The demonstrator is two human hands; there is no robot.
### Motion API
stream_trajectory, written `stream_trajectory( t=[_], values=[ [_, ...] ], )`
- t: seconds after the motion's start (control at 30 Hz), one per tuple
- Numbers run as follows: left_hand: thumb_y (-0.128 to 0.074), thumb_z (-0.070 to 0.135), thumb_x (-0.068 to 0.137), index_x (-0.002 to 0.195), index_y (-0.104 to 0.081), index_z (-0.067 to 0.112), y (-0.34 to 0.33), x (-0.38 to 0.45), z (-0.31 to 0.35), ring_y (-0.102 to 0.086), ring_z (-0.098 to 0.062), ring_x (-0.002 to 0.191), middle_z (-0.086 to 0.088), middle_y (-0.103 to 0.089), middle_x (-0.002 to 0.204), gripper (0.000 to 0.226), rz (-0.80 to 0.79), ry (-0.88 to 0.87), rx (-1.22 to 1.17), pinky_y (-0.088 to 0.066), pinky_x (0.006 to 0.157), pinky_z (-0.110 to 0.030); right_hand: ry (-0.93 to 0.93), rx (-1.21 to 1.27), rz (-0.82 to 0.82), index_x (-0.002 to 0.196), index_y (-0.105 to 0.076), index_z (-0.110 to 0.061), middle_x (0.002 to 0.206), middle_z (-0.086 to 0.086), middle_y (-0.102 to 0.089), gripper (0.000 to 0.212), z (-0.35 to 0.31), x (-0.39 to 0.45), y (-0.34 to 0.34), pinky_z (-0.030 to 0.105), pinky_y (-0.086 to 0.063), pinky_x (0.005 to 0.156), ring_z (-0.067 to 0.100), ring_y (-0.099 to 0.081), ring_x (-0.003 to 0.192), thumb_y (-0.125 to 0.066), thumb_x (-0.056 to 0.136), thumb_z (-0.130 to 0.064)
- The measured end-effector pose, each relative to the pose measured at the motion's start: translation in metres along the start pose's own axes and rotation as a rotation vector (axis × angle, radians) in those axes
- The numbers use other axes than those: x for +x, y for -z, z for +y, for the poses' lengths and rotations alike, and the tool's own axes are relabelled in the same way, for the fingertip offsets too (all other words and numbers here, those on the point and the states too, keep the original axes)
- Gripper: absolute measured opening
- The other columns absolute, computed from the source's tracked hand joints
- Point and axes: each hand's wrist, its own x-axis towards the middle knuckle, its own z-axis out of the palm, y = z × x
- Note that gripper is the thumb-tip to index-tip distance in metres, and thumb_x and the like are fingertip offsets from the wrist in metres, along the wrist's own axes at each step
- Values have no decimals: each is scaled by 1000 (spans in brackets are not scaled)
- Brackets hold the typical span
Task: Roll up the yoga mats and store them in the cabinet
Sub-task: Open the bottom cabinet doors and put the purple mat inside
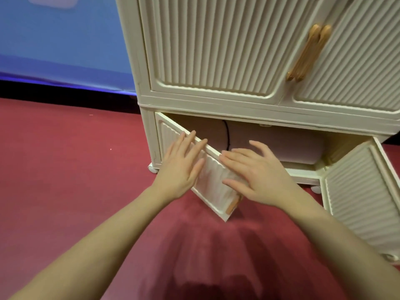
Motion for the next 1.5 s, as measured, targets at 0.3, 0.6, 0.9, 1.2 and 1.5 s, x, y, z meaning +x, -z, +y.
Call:
stream_trajectory(
  t=[0.3,0.6,0.9,1.2,1.5],
  values=[
    [-57,30,83,143,-39,6,-14,50,17,-48,-43,122,-23,-47,137,67,-133,-27,286,-34,104,-51,-360,-181,-129,137,-48,-7,119,12,-58,86,43,8,-37,40,-46,82,32,-56,100,-77,67,-47],
    [-45,35,94,149,-28,18,-8,72,42,-24,-36,142,-14,-19,157,61,-210,34,335,-19,113,-47,-482,-71,-202,149,-27,-20,156,4,-24,68,75,-19,-15,50,-14,111,26,-31,139,-39,89,-51],
    [-40,40,83,129,-56,6,-33,82,164,-53,-38,120,-19,-53,134,59,-161,-268,170,-44,94,-48,-749,-66,107,129,-55,-13,133,6,-54,54,106,-134,54,34,-23,93,23,-55,116,-36,90,-45],
    [-14,60,87,149,-24,17,-106,75,286,-15,-27,144,-10,-19,157,76,-380,-299,66,-11,113,-37,-969,52,-101,135,-48,-28,144,-10,-44,44,145,-244,68,34,-12,104,7,-35,133,-35,96,-43],
    [0,60,84,151,-22,19,-96,70,280,-13,-24,146,-8,-18,158,81,-415,-353,-18,-8,115,-32,-811,154,-92,143,-33,-40,152,-16,-28,67,136,-222,45,37,-3,109,11,-17,142,-7,85,-60]
  ],
)
